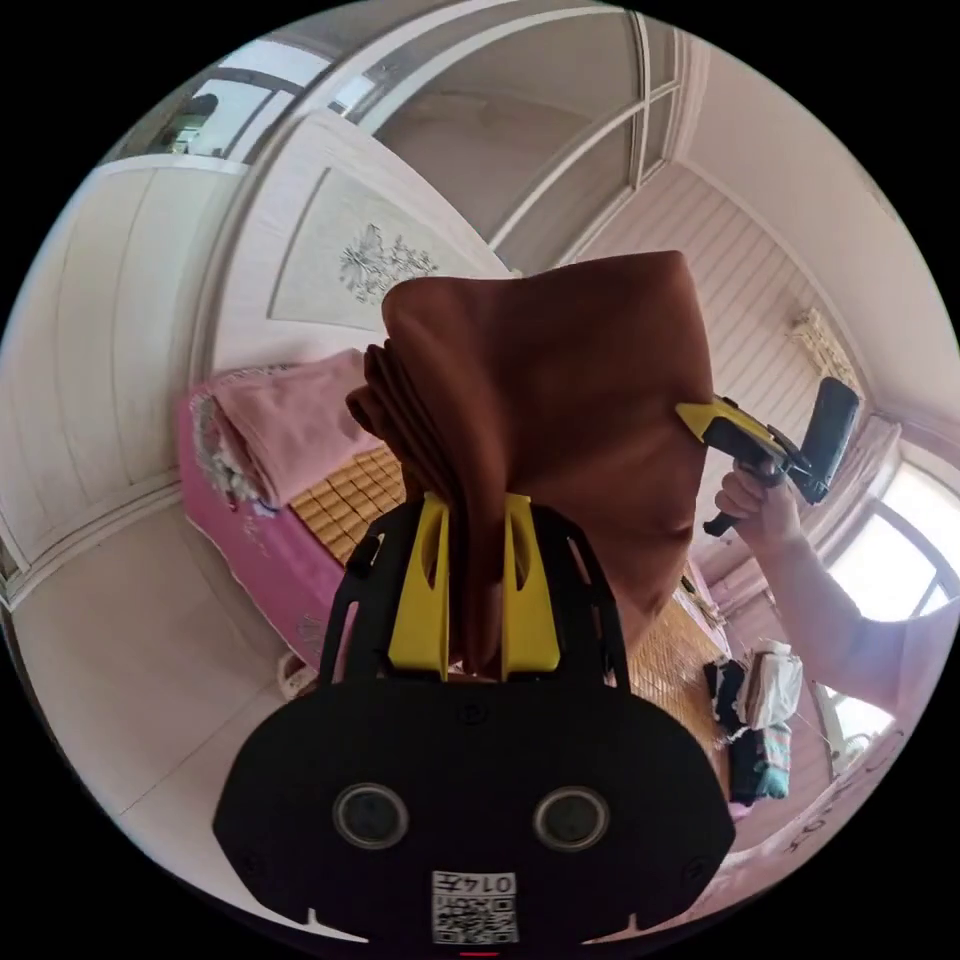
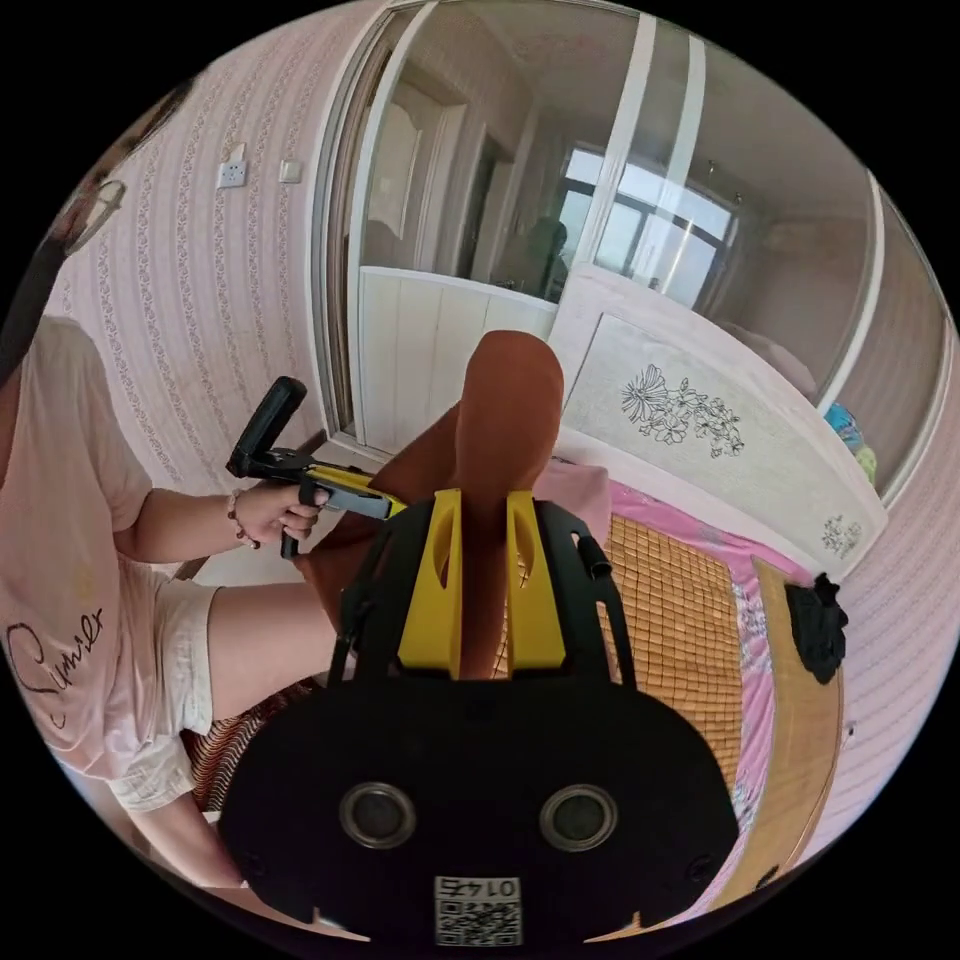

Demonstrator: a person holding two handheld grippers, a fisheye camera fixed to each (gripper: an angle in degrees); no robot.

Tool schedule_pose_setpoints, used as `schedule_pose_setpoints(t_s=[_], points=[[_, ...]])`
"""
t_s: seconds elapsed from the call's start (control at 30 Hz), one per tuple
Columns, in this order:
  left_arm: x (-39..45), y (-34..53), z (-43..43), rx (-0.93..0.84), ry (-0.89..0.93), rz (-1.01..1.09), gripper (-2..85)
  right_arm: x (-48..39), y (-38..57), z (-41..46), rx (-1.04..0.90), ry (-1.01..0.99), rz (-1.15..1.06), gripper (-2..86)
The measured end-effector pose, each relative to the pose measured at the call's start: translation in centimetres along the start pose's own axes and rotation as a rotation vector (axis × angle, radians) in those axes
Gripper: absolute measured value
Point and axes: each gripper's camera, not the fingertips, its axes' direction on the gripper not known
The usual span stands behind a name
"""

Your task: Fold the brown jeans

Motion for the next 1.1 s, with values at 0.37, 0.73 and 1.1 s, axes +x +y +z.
schedule_pose_setpoints(t_s=[0.37, 0.73, 1.1], points=[[-11.6, -5.7, 12.8, -0.072, -0.292, -0.123, 9.7, 12.4, -1.9, 29.5, -0.409, 0.027, 0.291, 2.4], [0.0, 0.7, 5.8, -0.259, -0.327, 0.155, 8.9, 4.6, 7.6, 12.8, -0.260, 0.226, 0.203, -0.1], [37.4, 11.5, 6.2, -0.440, 0.223, 0.858, 9.5, -16.7, 35.0, -21.7, -0.332, 0.732, 0.816, 8.5]])
